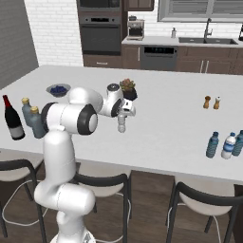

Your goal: Move the plastic bottles in the middle to the plastics group, and the glass bottles in the middle to the glass group.

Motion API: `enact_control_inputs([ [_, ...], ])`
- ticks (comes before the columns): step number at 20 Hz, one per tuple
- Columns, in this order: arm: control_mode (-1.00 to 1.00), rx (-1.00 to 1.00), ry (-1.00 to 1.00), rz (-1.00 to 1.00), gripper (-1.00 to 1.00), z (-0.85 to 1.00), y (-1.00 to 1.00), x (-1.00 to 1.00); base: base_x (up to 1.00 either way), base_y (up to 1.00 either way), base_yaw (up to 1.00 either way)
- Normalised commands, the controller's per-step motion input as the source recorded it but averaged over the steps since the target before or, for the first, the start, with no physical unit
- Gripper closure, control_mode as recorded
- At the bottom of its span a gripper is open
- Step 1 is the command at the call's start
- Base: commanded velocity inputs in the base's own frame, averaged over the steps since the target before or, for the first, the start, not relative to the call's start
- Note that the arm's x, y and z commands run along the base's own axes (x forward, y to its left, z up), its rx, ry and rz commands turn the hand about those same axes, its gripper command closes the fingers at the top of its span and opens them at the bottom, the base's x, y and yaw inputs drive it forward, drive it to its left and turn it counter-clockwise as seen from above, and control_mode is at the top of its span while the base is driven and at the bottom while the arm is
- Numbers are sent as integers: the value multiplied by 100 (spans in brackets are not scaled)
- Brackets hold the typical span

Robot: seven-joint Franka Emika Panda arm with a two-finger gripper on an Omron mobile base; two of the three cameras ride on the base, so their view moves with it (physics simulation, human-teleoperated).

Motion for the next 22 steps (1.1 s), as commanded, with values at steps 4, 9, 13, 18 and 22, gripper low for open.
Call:
enact_control_inputs([
  [4,-100,0,0,-8,100,30,-39,-39,0,0,0],
  [9,-100,2,0,-24,100,50,-95,-39,0,0,0],
  [13,-100,4,0,-28,100,41,-100,-41,0,0,0],
  [18,-100,3,0,-28,100,27,-100,-44,0,0,0],
  [22,-100,0,0,-26,100,18,-100,-36,0,0,0],
])
